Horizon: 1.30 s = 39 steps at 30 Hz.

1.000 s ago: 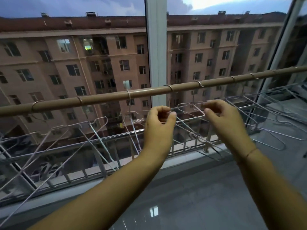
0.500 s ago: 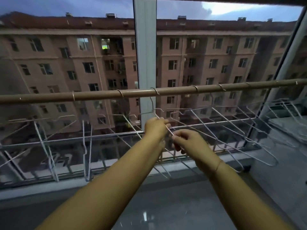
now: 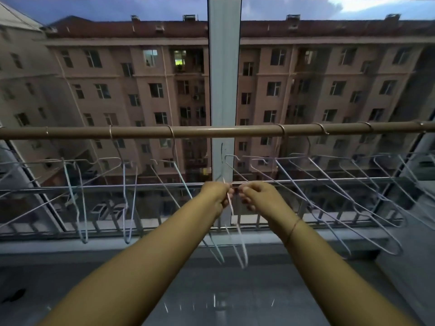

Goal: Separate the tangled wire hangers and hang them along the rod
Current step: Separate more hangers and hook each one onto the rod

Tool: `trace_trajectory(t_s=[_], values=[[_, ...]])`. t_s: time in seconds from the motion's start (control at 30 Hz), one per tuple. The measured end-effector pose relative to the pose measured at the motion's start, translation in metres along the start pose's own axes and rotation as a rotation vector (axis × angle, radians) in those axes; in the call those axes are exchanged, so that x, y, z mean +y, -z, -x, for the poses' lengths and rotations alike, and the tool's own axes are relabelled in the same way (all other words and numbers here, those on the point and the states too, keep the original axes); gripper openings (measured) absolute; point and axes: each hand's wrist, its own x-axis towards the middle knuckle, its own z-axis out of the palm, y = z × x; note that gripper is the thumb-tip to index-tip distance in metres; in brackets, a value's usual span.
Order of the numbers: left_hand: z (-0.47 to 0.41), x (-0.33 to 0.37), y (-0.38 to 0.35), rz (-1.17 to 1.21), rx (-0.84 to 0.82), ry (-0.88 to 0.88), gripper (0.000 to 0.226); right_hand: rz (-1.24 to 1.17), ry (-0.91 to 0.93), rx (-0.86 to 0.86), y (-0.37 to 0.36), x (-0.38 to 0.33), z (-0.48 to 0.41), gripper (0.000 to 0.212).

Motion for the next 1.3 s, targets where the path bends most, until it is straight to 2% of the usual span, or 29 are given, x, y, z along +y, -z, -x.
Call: trace_trajectory(t_s=[0.1, 0.23, 0.4, 0.47, 0.57, 0.7, 0.8, 0.9, 0.93, 1.1, 1.3], values=[[0.006, -0.019, 0.006, -0.077, -0.048, 0.044, 0.024, 0.084, 0.043, 0.008, 0.010, 0.009, -0.007, 0.024], [0.015, -0.031, 0.019, -0.231, -0.041, 0.004, 0.033, 0.177, 0.103, -0.050, 0.009, 0.023, -0.015, 0.033], [0.019, -0.037, 0.037, -0.394, -0.169, -0.037, 0.037, 0.365, 0.133, -0.135, 0.003, 0.039, -0.020, 0.043], [0.018, -0.038, 0.043, -0.466, -0.207, -0.040, 0.037, 0.491, 0.129, -0.178, 0.004, 0.043, -0.019, 0.036], [0.017, -0.040, 0.048, -0.551, -0.228, -0.041, 0.036, 0.571, 0.148, -0.200, 0.010, 0.044, -0.014, 0.015], [0.015, -0.048, 0.046, -0.478, -0.167, -0.091, 0.029, 0.583, 0.141, -0.225, 0.020, 0.041, -0.002, 0.019], [0.012, -0.055, 0.043, -0.373, -0.022, -0.131, 0.024, 0.530, 0.056, -0.226, 0.023, 0.044, 0.008, 0.019], [0.014, -0.060, 0.039, -0.279, 0.046, -0.191, 0.010, 0.342, -0.052, -0.195, 0.022, 0.049, 0.022, 0.020], [0.017, -0.062, 0.036, -0.262, 0.030, -0.195, 0.005, 0.289, -0.071, -0.174, 0.021, 0.050, 0.027, 0.020], [0.035, -0.057, 0.014, -0.106, -0.226, -0.137, 0.020, -0.026, -0.065, -0.137, 0.009, 0.043, 0.048, 0.019], [0.049, -0.033, 0.009, 0.024, -0.278, -0.235, 0.010, -0.130, 0.088, -0.081, 0.010, 0.009, 0.056, 0.017]])
